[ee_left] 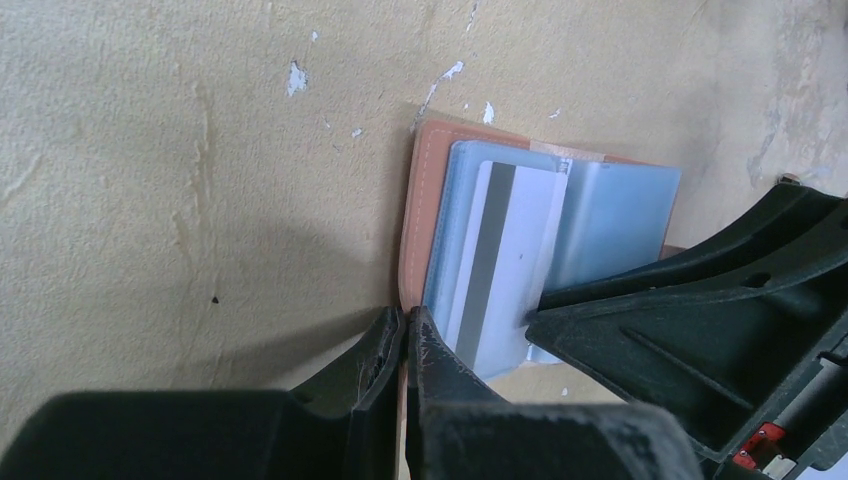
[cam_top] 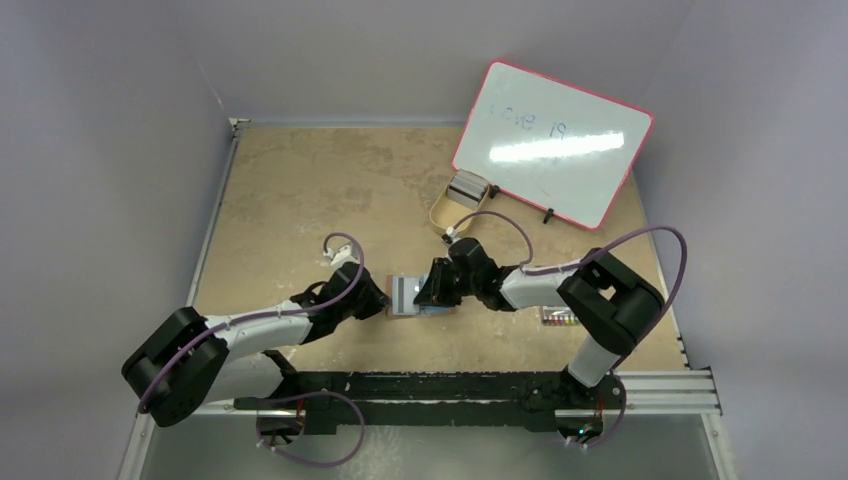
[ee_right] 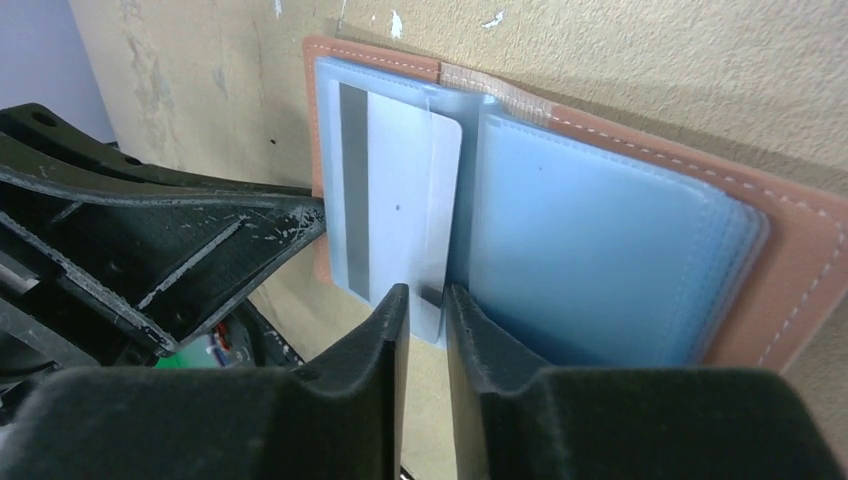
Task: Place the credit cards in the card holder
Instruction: Insert the credit card into the card holder.
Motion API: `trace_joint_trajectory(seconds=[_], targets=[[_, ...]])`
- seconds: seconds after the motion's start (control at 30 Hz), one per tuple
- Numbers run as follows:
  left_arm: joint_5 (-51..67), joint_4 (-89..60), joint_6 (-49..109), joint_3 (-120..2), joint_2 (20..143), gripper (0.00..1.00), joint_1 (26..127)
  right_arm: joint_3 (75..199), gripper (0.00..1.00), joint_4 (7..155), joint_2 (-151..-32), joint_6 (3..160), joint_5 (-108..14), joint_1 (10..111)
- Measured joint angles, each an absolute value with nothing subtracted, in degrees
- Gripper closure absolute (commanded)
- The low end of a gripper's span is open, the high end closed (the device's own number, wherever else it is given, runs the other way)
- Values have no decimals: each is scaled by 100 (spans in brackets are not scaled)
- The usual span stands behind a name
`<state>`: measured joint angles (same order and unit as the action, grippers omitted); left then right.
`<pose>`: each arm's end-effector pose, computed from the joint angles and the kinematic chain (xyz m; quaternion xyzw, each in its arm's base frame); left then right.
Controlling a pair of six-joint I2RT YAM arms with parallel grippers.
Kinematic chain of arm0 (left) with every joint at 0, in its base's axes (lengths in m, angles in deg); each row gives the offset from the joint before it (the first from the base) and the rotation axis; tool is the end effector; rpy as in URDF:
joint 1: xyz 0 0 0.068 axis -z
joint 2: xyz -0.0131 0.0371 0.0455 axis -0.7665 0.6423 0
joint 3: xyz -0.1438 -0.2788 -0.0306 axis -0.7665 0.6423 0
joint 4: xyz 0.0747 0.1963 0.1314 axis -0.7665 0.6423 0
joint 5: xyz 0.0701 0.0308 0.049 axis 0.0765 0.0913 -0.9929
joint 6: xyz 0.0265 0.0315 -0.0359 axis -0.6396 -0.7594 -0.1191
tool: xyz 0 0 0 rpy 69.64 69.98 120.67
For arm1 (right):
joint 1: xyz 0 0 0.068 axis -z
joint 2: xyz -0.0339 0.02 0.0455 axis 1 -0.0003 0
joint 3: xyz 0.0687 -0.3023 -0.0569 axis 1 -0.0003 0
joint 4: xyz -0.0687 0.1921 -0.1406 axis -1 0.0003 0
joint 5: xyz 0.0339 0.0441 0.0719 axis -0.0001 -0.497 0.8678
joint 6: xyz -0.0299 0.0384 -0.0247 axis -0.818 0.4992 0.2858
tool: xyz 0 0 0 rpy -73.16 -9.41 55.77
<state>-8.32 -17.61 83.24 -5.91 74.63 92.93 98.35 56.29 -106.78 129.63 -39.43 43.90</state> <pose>0.1373 -0.1206 0.1863 -0.1987 0.8978 -0.2732 0.2827 0.2092 0.2313 0.1895 0.0056 0.8808 0.4294 0.1993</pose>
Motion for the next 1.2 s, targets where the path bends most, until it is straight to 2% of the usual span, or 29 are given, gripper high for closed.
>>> trace_joint_trajectory(seconds=[0.2, 1.2], targets=[[-784, -1798, 8324, -591, 7463, 100, 9293, 9903, 62, 6151, -10315, 12779, -4236, 4364], [-741, -1844, 8322, -591, 7378, 100, 9293, 10502, 54, 6496, -10523, 12556, -4398, 4337]])
